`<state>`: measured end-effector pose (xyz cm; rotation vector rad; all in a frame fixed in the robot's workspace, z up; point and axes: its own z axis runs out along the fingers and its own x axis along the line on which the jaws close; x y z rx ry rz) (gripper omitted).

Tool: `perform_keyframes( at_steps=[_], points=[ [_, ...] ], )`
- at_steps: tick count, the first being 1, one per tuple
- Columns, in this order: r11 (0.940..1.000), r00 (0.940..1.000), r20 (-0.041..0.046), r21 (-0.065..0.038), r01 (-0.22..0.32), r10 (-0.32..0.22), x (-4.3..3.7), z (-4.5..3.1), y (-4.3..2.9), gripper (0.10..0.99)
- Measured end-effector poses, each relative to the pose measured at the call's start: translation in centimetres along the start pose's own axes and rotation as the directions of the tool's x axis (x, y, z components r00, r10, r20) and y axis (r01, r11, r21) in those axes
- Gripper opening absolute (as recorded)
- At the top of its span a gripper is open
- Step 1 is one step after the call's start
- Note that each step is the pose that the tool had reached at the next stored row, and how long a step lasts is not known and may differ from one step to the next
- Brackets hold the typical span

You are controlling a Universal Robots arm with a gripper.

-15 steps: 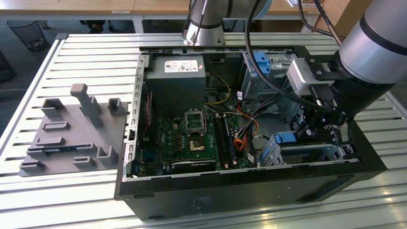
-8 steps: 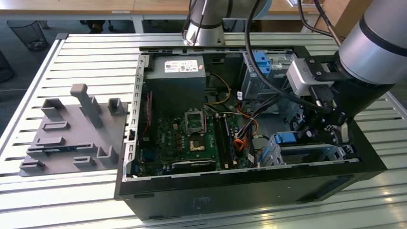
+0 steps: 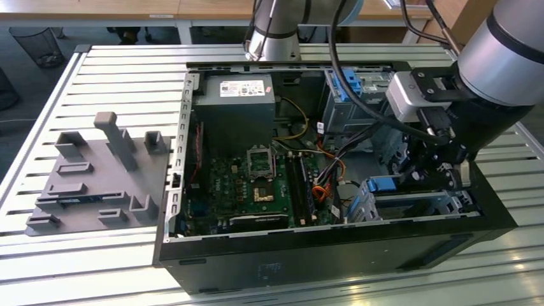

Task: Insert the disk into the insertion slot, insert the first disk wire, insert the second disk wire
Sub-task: 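Insert the second disk wire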

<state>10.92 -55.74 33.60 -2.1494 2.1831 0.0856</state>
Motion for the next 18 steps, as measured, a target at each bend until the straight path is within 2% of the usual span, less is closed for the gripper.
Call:
perform_keyframes(
  at_steps=[9, 11, 18],
  points=[
    [1.0, 1.0, 0.0, -0.003, 0.0, 0.0, -0.11, -1.16, -0.02, 0.208],
    [1.0, 1.0, 0.0001, -0.003, 0.0, 0.0, -0.12, -1.3, -0.02, 0.106],
    [1.0, 1.0, 0.0002, -0.003, 0.0, 0.0, -0.15, -1.59, -0.02, 0.106]
  ],
)
